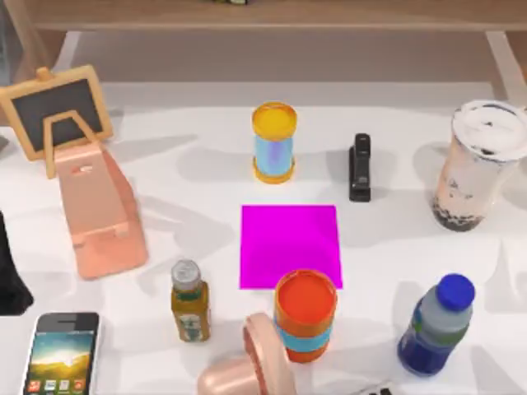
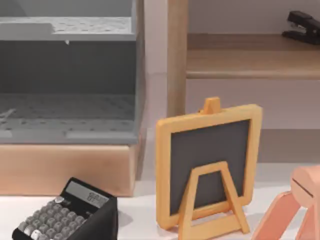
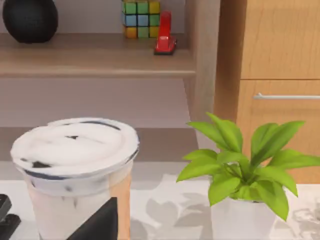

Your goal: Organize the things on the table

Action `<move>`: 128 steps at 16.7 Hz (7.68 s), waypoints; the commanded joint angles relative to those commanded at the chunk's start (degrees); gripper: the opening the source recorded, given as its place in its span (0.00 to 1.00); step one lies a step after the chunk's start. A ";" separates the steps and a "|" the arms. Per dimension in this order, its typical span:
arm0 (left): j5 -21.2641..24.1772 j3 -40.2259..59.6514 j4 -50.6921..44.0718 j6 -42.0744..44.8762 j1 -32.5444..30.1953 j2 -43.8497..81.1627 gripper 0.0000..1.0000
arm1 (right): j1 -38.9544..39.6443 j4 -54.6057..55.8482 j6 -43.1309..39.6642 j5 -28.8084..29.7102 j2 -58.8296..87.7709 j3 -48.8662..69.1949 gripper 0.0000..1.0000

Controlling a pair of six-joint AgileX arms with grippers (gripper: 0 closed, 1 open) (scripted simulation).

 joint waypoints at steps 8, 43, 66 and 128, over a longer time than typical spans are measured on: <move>-0.93 8.80 -5.31 11.16 1.47 9.66 1.00 | 0.00 0.00 0.00 0.00 0.00 0.00 1.00; 0.38 94.16 -66.46 143.06 19.50 117.87 1.00 | 0.00 0.00 0.00 0.00 0.00 0.00 1.00; 0.43 83.18 -49.45 143.34 19.74 123.73 0.25 | 0.00 0.00 0.00 0.00 0.00 0.00 1.00; 0.13 113.24 -67.63 -35.49 -41.91 134.23 0.00 | 0.00 0.00 0.00 0.00 0.00 0.00 1.00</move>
